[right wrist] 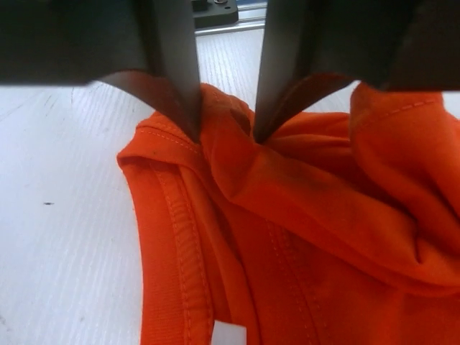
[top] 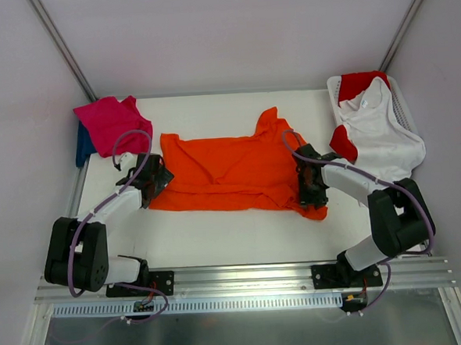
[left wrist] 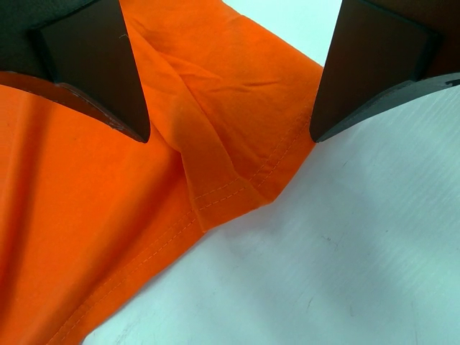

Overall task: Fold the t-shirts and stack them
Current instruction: Fold the tshirt

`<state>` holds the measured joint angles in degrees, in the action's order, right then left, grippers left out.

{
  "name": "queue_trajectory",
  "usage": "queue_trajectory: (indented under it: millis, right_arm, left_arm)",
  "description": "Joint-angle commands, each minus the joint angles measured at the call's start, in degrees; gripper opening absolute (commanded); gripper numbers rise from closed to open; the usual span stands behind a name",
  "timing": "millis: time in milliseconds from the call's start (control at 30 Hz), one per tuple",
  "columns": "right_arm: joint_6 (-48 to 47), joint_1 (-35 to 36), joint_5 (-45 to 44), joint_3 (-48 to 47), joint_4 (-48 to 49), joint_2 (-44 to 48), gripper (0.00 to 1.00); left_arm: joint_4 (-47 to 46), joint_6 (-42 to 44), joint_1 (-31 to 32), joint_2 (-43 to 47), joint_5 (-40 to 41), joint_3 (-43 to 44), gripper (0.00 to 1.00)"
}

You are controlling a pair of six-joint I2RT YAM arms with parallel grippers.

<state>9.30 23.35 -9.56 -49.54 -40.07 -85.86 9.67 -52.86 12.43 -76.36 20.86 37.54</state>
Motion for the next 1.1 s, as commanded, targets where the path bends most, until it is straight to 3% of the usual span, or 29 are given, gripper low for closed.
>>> queue_trajectory:
  millis: [0, 100, 533, 600, 633, 667, 1067]
  right_arm:
    - [-0.34, -0.33, 0.68, -2.67, 1.14, -1.23, 0.35]
    - [-0.07, -0.33, 0.95, -2.41, 1.23, -1.41, 0.29]
    - [-0.16, -0.33, 0.42, -2.23, -3.07, 2.54, 0.33]
    - [-0.07, -0.33, 0.07, -2.75, -3.95, 4.56, 0.21]
    - [-0.07, -0.33, -0.19, -3.45, -4.74, 5.09, 0.04]
    - [0.02, -0.33, -0.63, -3.89, -5.27, 5.79, 0.0]
    - [-1.65, -0.33, -2.13, -10.04, -8.27, 5.01, 0.01]
  left_arm:
    - [-0.35, 1.27, 0.76, 1.56, 0.58, -0.45, 0.95]
    - [-0.27, 1.36, 1.02, 1.04, 0.58, -0.45, 0.95]
    - [-0.27, 1.36, 1.2, -0.19, 0.67, -0.27, 0.95]
    - [-0.36, 1.44, 1.29, -0.46, 0.67, -0.36, 0.95]
    - [-0.27, 1.36, 1.29, -0.63, 0.67, -0.36, 0.95]
    - [-0.27, 1.36, 1.29, -0.9, 0.58, -0.36, 0.94]
    - [-0.27, 1.53, 1.29, -1.34, 0.49, -0.62, 0.95]
